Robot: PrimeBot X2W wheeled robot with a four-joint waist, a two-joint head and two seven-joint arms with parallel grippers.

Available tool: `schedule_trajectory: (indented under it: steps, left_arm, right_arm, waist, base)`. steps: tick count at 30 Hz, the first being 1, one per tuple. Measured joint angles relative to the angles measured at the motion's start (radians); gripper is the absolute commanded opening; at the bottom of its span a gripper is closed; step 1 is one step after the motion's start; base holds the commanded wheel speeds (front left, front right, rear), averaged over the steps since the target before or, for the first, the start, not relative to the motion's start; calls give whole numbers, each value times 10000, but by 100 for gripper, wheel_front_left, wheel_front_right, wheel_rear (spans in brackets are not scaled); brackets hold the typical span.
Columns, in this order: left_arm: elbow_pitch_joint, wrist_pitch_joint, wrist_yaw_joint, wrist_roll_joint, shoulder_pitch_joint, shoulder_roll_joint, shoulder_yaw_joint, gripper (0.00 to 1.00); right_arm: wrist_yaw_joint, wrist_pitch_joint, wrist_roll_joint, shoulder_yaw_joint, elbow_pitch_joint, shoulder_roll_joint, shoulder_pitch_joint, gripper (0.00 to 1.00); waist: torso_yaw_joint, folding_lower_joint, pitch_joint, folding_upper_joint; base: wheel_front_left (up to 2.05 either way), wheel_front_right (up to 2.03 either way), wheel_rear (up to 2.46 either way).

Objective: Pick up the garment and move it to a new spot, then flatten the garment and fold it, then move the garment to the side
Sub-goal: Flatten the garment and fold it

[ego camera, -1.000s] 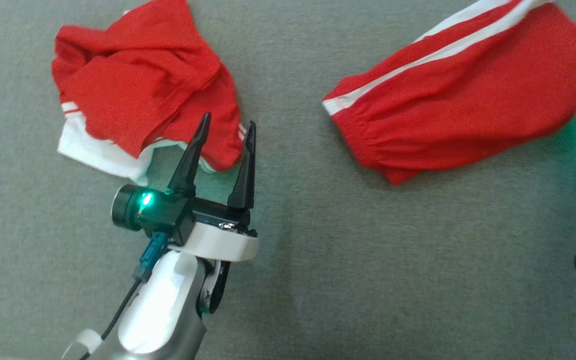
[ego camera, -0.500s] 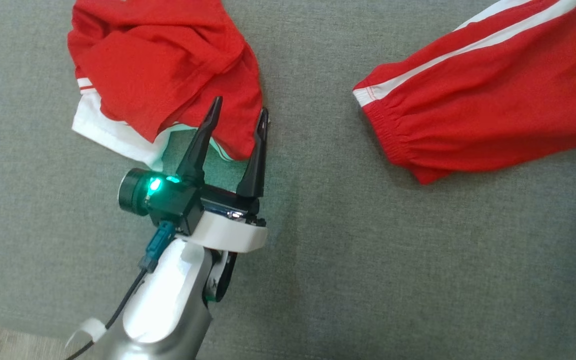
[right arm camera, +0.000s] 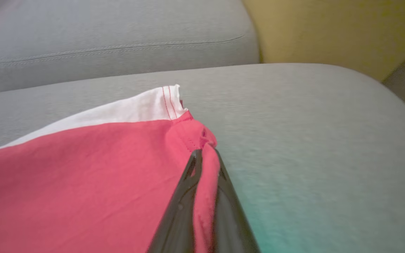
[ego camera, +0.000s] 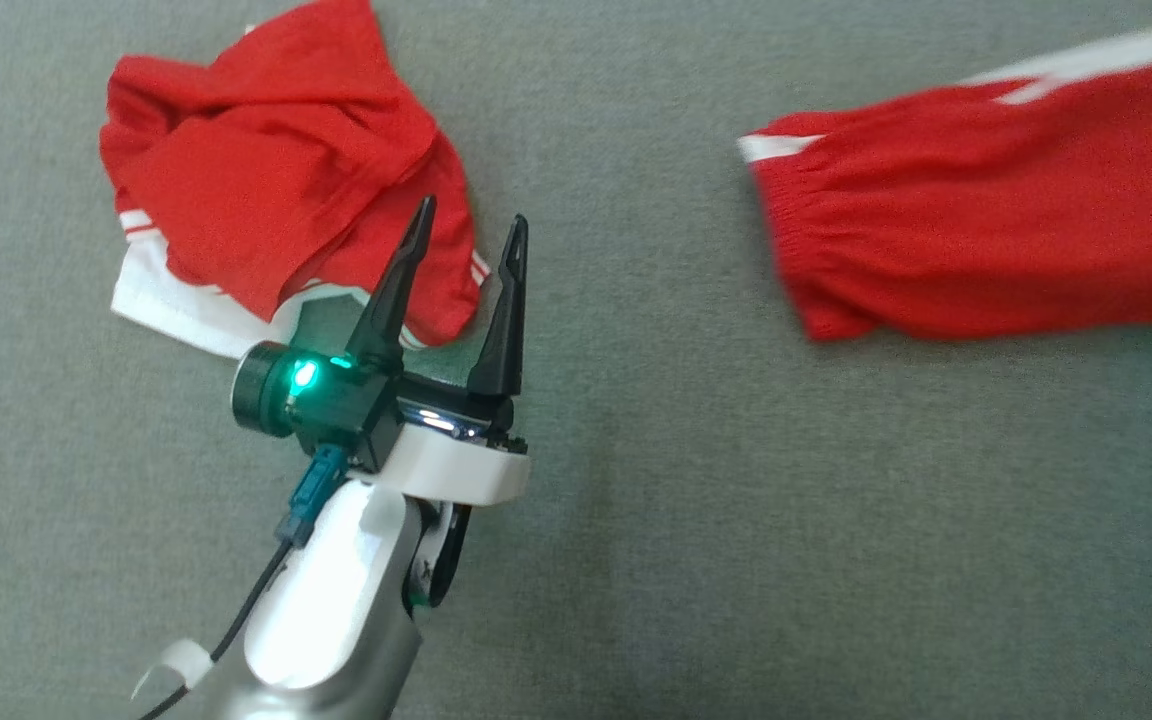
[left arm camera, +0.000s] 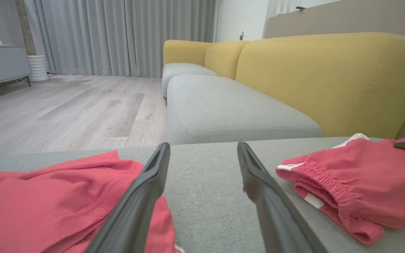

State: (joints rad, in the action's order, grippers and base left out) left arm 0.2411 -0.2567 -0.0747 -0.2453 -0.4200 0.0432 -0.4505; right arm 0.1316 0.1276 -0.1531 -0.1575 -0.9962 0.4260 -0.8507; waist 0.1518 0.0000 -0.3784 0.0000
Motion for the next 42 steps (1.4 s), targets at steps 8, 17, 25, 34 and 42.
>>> schedule_trajectory:
  steps: [8, 17, 25, 34, 42]
  left_arm:
    - [8, 0, 59, 88, 312, 0, 35, 100]
    - [167, 0, 142, 182, 624, 2, 226, 100]
    - [253, 0, 148, 198, 955, 2, 328, 100]
    - [282, 0, 224, 267, 1351, 4, 366, 100]
    - [272, 0, 230, 343, 1406, 8, 468, 100]
  right_arm:
    - [0, -612, 268, -1294, -247, 796, 983, 0]
    - [0, -1329, 577, -1546, -364, 10, 1033, 0]
    - [0, -2057, -217, -337, 472, -1001, 1034, 0]
    - [0, -2240, -2316, 2374, 2527, -1883, 1819, 0]
    - [0, -2184, -2708, 3693, 2736, -2080, 2375, 0]
  waist:
    - [-224, -1, 365, 0]
    - [-170, -1, 670, 0]
    - [-241, -1, 1392, 0]
    - [-175, -2, 2194, 0]
    - [138, 0, 2236, 0]
  base:
    - [0, 0, 0]
    - [0, 0, 0]
    - [0, 0, 0]
    - [0, 0, 0]
    - [0, 0, 0]
